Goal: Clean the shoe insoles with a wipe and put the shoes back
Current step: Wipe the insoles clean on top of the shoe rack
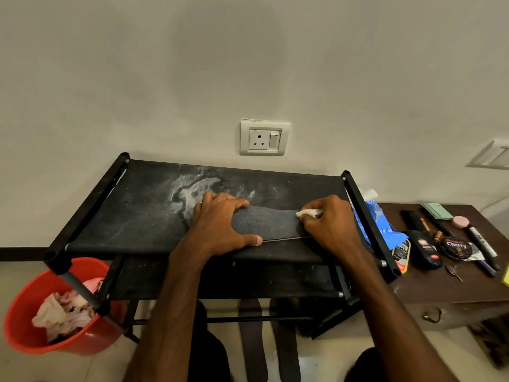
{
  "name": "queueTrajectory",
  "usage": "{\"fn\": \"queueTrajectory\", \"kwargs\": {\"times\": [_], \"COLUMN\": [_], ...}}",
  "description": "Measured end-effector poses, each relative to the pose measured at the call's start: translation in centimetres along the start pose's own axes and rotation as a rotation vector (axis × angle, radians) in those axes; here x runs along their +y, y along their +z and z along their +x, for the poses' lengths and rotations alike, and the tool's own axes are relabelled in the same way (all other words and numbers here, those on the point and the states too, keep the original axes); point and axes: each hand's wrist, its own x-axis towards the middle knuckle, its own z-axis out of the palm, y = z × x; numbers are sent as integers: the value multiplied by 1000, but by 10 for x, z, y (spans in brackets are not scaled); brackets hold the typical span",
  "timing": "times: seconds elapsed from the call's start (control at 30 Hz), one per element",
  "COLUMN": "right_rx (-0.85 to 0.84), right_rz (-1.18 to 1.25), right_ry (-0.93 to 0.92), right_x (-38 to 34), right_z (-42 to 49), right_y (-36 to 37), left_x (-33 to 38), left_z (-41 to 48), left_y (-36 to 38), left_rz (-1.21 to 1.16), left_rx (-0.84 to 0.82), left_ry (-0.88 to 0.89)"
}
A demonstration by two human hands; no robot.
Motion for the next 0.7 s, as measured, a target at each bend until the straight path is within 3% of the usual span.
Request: {"fn": "queueTrajectory", "kwargs": {"times": [0.27,0.53,0.7], "right_rx": [-221,-51,-128], "right_rz": [45,-36,-146], "right_ry": [-173,7,-88], "right_x": [-50,-18,-40], "right_z": [-18,-10,-18], "right_y": [33,3,16], "left_x": [-6,-5,-5], "left_z": [-1,1,1], "left_y": [4,6,7], "left_rz": [-43,-47,-43], "left_rx": [39,26,48], "left_ry": [-3,-14,-16]}}
